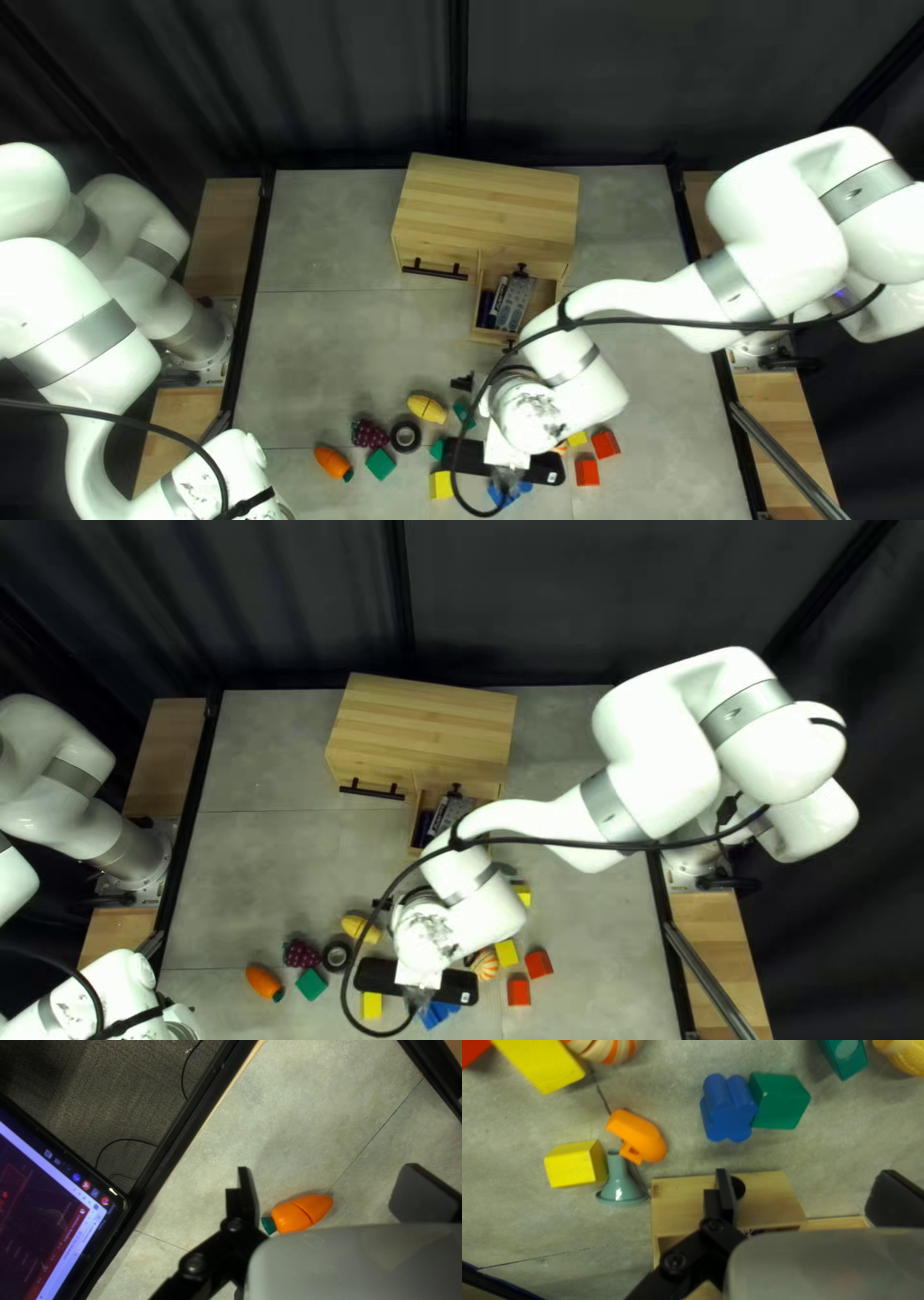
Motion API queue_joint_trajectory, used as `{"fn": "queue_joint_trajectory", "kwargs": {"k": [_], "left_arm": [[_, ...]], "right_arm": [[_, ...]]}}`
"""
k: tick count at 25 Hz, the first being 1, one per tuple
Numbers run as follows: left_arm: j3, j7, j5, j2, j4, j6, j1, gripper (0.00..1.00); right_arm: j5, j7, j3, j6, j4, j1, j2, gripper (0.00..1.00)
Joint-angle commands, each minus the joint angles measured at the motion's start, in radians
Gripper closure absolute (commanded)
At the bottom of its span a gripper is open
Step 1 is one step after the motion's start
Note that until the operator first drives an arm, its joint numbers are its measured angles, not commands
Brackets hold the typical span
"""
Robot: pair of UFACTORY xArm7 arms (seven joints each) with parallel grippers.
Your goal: Open drawers and place objects into drawer and close
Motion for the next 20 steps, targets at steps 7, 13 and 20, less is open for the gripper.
{"fn": "queue_joint_trajectory", "kwargs": {"k": [7,13,20], "left_arm": [[0.0,0.0,0.0,0.0,0.0,0.0,0.0,0.0],[0.0,0.0,0.0,0.0,0.0,0.0,0.0,0.0],[0.0,0.0,0.0,0.0,0.0,0.0,0.0,0.0]], "right_arm": [[-0.02,0.057,-0.012,-0.044,-0.085,0.009,-0.028,0.0],[-0.056,0.063,-0.024,-0.091,-0.153,0.005,-0.063,0.0],[-0.069,0.059,-0.037,-0.115,-0.186,-0.009,-0.073,0.0]]}}
